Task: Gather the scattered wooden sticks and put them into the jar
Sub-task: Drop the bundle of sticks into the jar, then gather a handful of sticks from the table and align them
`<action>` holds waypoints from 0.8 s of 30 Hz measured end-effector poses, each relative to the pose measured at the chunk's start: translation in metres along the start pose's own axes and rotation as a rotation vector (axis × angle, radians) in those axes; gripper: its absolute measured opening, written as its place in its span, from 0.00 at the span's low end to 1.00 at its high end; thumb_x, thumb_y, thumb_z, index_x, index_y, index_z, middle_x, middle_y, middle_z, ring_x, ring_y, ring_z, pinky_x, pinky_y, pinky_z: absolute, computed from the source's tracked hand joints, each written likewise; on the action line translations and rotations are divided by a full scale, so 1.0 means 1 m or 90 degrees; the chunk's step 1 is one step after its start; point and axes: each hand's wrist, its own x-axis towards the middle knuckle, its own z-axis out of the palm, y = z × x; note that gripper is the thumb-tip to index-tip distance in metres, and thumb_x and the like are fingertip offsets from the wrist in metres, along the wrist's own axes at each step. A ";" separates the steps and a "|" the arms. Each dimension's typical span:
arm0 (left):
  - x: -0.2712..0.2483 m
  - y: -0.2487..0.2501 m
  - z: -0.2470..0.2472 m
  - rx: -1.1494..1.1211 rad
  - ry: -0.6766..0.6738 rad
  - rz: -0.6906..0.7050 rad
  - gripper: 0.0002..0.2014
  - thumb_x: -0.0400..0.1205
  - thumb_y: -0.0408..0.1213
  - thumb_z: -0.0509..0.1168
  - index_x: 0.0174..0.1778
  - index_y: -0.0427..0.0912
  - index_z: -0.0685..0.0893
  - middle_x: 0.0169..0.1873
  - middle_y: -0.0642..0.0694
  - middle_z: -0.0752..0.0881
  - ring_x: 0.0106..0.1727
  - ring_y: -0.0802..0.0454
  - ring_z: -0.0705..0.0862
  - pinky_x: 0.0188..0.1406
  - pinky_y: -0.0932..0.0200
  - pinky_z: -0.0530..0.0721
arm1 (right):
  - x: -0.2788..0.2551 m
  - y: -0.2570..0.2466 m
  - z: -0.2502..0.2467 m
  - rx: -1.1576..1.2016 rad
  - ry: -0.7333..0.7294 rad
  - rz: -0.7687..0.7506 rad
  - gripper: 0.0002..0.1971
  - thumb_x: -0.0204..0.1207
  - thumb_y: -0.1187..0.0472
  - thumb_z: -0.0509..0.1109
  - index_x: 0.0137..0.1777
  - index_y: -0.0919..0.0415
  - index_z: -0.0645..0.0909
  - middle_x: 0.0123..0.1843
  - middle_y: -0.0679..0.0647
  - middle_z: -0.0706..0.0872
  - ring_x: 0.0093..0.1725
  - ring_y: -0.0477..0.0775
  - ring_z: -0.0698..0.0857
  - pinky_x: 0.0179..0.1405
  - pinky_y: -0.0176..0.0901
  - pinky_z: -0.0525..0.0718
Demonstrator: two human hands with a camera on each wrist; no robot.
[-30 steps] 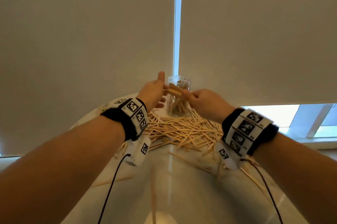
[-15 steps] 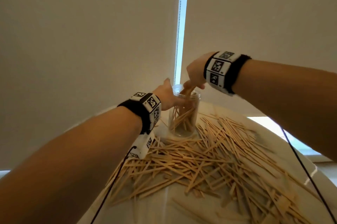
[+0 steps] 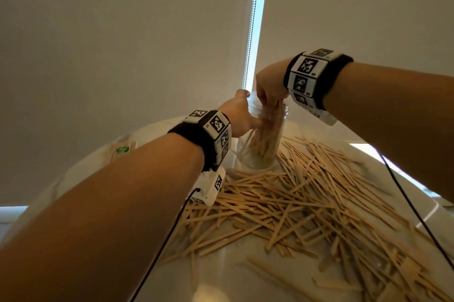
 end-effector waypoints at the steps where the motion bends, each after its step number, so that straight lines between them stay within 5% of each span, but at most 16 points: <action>1: -0.001 0.000 0.000 -0.001 -0.002 -0.003 0.48 0.76 0.48 0.78 0.85 0.48 0.55 0.67 0.43 0.82 0.59 0.44 0.86 0.55 0.43 0.90 | 0.002 -0.001 0.001 0.014 0.010 -0.001 0.13 0.80 0.57 0.74 0.62 0.55 0.89 0.52 0.50 0.90 0.47 0.50 0.86 0.58 0.44 0.86; 7: -0.002 -0.002 0.000 -0.031 -0.016 -0.011 0.45 0.78 0.40 0.76 0.86 0.51 0.55 0.67 0.42 0.81 0.57 0.44 0.85 0.53 0.44 0.91 | 0.009 -0.005 0.017 0.143 0.024 -0.014 0.17 0.86 0.62 0.65 0.72 0.64 0.81 0.66 0.59 0.85 0.58 0.55 0.82 0.64 0.45 0.78; 9: -0.003 -0.002 0.000 -0.052 -0.019 -0.010 0.45 0.76 0.41 0.77 0.85 0.51 0.57 0.64 0.43 0.82 0.54 0.46 0.86 0.49 0.44 0.92 | 0.007 0.000 0.019 0.212 0.046 0.000 0.15 0.86 0.59 0.64 0.69 0.61 0.84 0.63 0.57 0.87 0.56 0.52 0.84 0.67 0.47 0.81; 14: -0.012 0.002 0.003 -0.031 0.006 0.031 0.40 0.77 0.47 0.77 0.82 0.42 0.64 0.65 0.44 0.83 0.54 0.50 0.84 0.51 0.53 0.89 | -0.018 0.023 0.016 0.545 0.078 -0.012 0.07 0.81 0.55 0.74 0.53 0.55 0.91 0.48 0.50 0.93 0.45 0.49 0.93 0.46 0.45 0.93; 19: -0.046 0.000 0.002 0.094 -0.021 -0.073 0.62 0.67 0.64 0.78 0.87 0.39 0.51 0.79 0.36 0.73 0.76 0.39 0.76 0.72 0.44 0.77 | -0.073 0.038 0.020 0.537 0.225 0.053 0.08 0.82 0.54 0.72 0.52 0.56 0.89 0.43 0.48 0.92 0.40 0.46 0.91 0.39 0.38 0.87; 22: -0.092 0.001 0.000 0.142 -0.032 -0.069 0.46 0.69 0.63 0.78 0.78 0.41 0.74 0.68 0.43 0.84 0.64 0.46 0.83 0.67 0.48 0.81 | -0.117 0.036 0.043 0.536 0.165 0.079 0.11 0.83 0.49 0.70 0.52 0.57 0.86 0.43 0.50 0.92 0.39 0.46 0.90 0.33 0.35 0.81; 24: -0.131 0.006 -0.001 0.198 -0.053 -0.050 0.28 0.72 0.61 0.76 0.60 0.44 0.87 0.51 0.48 0.90 0.49 0.53 0.85 0.50 0.56 0.83 | -0.146 0.030 0.067 0.512 0.083 0.098 0.15 0.82 0.47 0.70 0.52 0.59 0.86 0.42 0.52 0.92 0.39 0.48 0.90 0.34 0.37 0.84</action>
